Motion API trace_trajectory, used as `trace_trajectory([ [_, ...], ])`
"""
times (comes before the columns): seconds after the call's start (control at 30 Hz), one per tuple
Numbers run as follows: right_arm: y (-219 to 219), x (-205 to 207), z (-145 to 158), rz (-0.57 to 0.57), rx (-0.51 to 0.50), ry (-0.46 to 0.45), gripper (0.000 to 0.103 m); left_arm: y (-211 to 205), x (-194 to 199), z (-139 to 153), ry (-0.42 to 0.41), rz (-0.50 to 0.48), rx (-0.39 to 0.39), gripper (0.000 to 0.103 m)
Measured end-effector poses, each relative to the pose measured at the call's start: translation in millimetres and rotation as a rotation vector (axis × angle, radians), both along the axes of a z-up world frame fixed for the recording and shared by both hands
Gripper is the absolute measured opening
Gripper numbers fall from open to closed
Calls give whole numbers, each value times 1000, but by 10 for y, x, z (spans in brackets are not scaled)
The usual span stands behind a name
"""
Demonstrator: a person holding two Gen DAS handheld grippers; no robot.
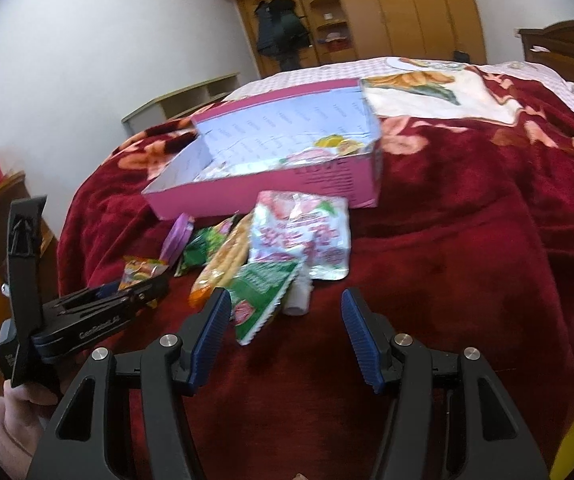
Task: Organize snacks
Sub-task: 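Grasp the orange cartoon snack bag with the left tool while the right tool grasps the green packet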
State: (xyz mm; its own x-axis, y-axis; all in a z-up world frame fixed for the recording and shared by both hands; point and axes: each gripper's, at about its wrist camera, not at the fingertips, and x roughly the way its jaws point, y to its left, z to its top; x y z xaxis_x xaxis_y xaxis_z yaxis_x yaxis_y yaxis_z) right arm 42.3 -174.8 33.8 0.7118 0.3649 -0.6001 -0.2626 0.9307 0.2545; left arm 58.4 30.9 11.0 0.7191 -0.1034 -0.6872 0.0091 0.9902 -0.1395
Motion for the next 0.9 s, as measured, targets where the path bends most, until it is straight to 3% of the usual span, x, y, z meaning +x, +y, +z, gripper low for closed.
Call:
trace_trajectory([
  [0.17,98,77,-96,20,9,30,48,25,2,-18,-4,-5,-14,45],
  [0.73,324,208,-94,26,-44,-14,49,79,9,-43,-5,-19,-52,45],
  [0.9,289,221,-107,27,-11,-6,42,83,0,-33,-9,-20,-56,45],
])
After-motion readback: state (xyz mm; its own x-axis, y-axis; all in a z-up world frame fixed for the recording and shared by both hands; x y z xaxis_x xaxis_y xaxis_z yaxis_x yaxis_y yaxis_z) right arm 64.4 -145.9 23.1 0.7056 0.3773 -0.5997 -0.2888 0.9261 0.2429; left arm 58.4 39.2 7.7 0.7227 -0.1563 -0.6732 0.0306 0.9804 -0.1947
